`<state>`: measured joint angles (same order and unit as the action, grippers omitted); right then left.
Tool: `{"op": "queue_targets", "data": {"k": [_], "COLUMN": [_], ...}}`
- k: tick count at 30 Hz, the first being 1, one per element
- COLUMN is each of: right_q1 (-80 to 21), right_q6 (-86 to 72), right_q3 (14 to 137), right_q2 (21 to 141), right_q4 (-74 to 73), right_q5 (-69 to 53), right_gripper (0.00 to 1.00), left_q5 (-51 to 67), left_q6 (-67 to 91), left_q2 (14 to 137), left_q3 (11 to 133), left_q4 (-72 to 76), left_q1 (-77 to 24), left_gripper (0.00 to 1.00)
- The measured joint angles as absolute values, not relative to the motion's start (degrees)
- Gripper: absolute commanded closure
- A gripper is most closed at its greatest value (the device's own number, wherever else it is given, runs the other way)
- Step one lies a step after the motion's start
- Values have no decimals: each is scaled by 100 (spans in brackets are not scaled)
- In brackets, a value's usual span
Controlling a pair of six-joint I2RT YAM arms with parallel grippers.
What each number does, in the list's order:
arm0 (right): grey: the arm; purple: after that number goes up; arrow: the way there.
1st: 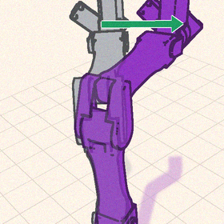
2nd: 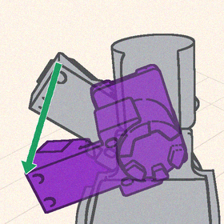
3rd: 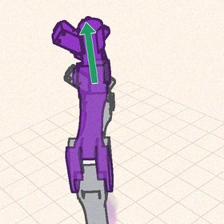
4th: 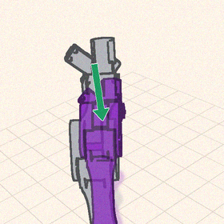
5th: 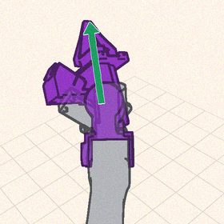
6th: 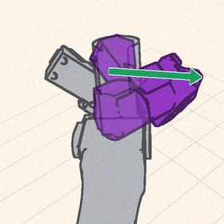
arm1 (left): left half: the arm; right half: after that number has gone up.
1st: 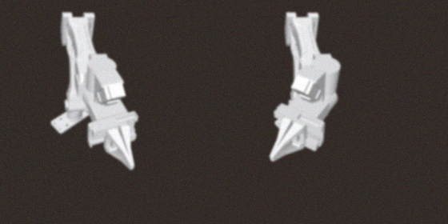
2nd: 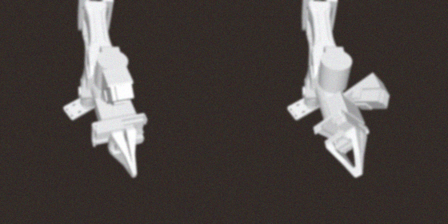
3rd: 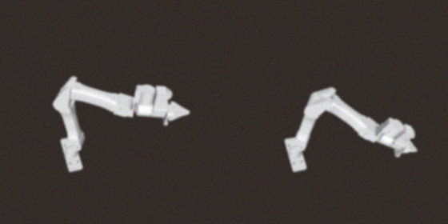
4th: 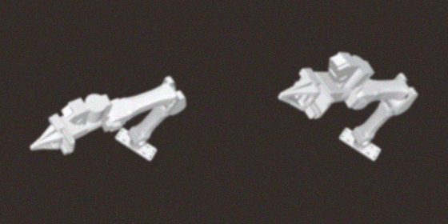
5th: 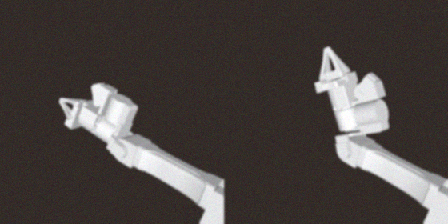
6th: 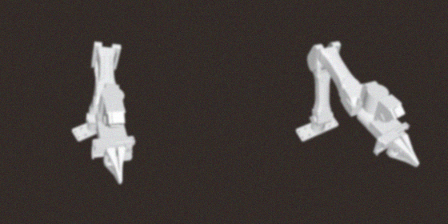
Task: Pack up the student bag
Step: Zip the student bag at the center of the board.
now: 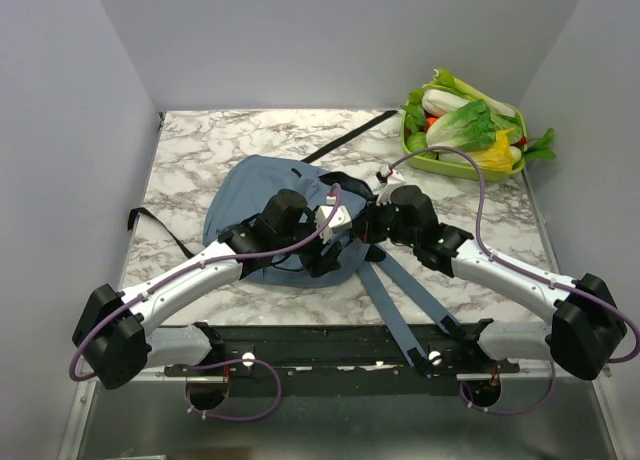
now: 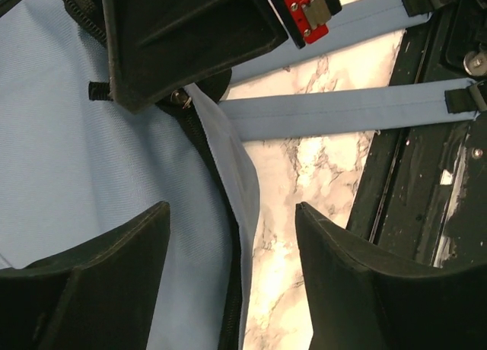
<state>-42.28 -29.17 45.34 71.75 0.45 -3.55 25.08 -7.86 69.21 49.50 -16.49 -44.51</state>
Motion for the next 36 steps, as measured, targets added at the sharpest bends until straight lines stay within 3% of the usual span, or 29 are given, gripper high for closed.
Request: {"op": "queue_targets", "data": {"k": [4,10,17,36], "right_q1": [-4228,-4228,-4233,-3592], "right_q6": [-2967,-3017,-3063,-2602], "right_q3": [4525,4525,4521,5704], "right_q2": [7175,7166,7091,7935], "right_q4": [43,40,32,-1068], "right_q5": [-386,-440,-460,189], "right_gripper": [99,99,99,99], "left_q5": [2493,2163,1763,2567], "left_q6": [-672,-676,-832,-2421], "left_q2": [6960,7074,7242,6886], "left_q3": [4834,4567,4442,4851], "left_q4": [-1387,-993,-696,-2128], "left_q1": [-4558,-4692,-4807,-5002], "left_gripper": [23,37,79,83]}}
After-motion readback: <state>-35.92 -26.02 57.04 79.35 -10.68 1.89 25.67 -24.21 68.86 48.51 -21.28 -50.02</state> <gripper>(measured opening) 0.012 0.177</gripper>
